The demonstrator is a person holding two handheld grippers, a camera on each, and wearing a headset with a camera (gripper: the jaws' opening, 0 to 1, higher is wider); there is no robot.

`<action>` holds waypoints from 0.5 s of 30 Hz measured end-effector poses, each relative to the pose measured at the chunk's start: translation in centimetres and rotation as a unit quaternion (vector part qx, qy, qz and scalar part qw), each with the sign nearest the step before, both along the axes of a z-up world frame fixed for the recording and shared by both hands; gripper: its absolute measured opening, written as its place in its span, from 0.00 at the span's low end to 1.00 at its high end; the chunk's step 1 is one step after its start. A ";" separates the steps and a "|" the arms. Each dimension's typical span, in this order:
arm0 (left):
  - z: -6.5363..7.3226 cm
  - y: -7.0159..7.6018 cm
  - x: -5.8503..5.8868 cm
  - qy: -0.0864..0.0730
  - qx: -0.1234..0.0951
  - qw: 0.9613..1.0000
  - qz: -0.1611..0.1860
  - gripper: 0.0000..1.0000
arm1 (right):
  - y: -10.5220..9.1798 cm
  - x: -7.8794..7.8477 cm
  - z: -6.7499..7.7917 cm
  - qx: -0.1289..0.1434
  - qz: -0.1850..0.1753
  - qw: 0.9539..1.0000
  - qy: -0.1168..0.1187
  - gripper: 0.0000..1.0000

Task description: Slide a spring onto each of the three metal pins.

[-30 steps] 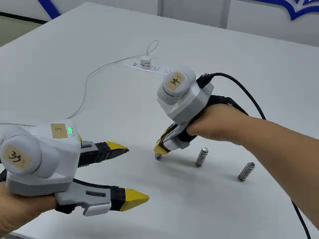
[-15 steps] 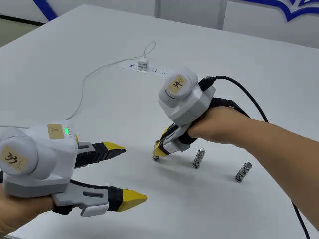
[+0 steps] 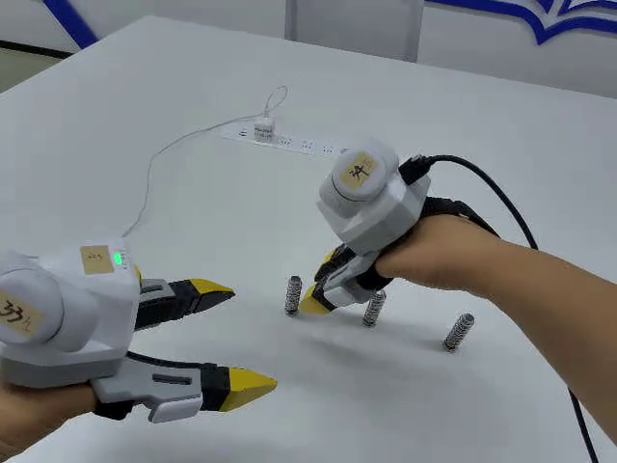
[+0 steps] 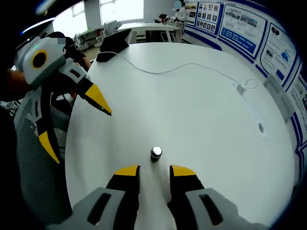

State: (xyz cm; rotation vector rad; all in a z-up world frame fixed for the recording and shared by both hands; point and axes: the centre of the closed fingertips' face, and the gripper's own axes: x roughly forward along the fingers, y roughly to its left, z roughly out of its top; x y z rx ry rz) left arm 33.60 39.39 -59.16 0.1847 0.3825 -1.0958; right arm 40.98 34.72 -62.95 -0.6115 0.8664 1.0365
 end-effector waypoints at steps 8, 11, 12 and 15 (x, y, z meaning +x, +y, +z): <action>0.1 -0.1 0.0 -0.001 -0.002 1.000 -0.001 0.65 | -0.8 -0.6 0.9 0.023 -0.019 1.000 -0.010 0.26; 0.1 -0.2 0.0 -0.002 -0.002 1.000 -0.003 0.65 | -0.8 -1.2 1.2 0.032 -0.022 0.999 -0.015 0.27; 0.1 -0.2 0.0 -0.002 -0.002 1.000 -0.003 0.65 | -0.8 -1.4 1.4 0.035 -0.022 0.999 -0.017 0.27; 0.1 -0.3 0.0 -0.002 -0.002 1.000 -0.004 0.65 | -0.9 -1.8 1.9 0.045 -0.026 0.998 -0.028 0.27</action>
